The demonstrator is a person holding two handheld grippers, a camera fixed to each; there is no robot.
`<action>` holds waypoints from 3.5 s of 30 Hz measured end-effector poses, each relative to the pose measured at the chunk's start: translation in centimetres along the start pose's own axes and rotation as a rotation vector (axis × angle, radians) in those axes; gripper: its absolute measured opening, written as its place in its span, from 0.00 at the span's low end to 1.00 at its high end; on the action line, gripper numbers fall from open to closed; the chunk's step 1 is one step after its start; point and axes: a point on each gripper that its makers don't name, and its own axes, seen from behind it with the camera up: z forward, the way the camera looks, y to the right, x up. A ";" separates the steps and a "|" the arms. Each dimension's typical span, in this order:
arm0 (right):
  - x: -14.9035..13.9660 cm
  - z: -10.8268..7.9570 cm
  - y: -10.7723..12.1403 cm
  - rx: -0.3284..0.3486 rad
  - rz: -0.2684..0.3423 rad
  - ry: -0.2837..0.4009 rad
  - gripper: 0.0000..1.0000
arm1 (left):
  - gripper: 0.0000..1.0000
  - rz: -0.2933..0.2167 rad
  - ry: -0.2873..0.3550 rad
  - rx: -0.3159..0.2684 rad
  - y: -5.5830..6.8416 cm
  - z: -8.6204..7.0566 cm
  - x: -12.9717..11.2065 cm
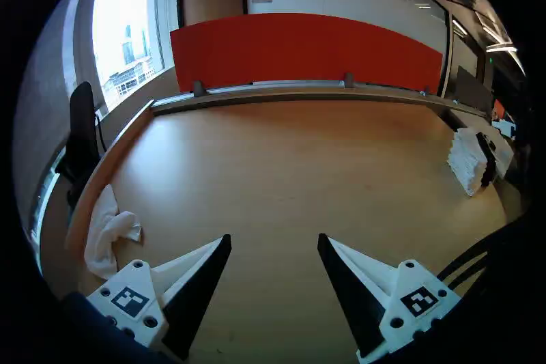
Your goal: Fold towel
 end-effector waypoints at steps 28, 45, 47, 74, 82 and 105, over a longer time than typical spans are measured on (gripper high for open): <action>6.2 -2.7 -4.3 0.006 -0.015 0.256 1.00 | 0.94 -0.051 0.126 -0.009 -0.1 0.3 4.3; 8.4 -4.1 -9.4 0.066 -0.042 0.292 1.00 | 0.94 -0.099 0.342 0.005 -2.0 -0.4 11.9; 8.7 -4.2 -10.1 0.075 -0.039 0.296 1.00 | 0.94 -0.099 0.363 0.008 -2.3 -0.5 12.7; 12.6 -5.7 -23.2 0.195 -0.015 0.372 1.00 | 0.94 -0.127 0.550 0.029 -5.0 -2.1 19.5; 13.0 -6.0 -25.2 0.213 -0.021 0.364 1.00 | 0.94 -0.113 0.596 0.026 -5.4 -2.6 20.9; 14.4 -7.4 -27.2 0.228 -0.023 0.337 1.00 | 0.94 -0.057 0.631 0.048 -5.3 -1.7 18.6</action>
